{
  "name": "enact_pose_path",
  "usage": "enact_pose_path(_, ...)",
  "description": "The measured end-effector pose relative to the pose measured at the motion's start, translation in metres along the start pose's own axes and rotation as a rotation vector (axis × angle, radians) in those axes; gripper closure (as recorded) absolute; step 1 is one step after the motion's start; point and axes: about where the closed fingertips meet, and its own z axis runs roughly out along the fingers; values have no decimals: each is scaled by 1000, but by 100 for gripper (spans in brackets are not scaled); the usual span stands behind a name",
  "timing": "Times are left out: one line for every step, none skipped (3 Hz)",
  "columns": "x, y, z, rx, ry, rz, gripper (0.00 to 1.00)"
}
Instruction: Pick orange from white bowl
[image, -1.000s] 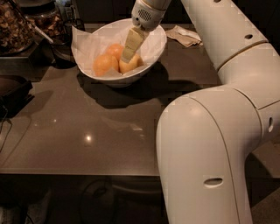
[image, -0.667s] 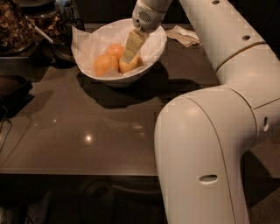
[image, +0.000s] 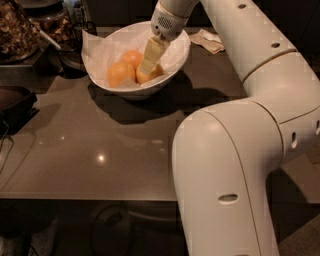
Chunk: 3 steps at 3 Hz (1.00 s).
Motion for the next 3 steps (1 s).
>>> enact_pose_path(2, -2, 7, -9, 6, 6, 35)
enact_pose_path(3, -4, 11, -14, 9, 12, 36)
enact_pose_path(3, -4, 11, -14, 9, 12, 38)
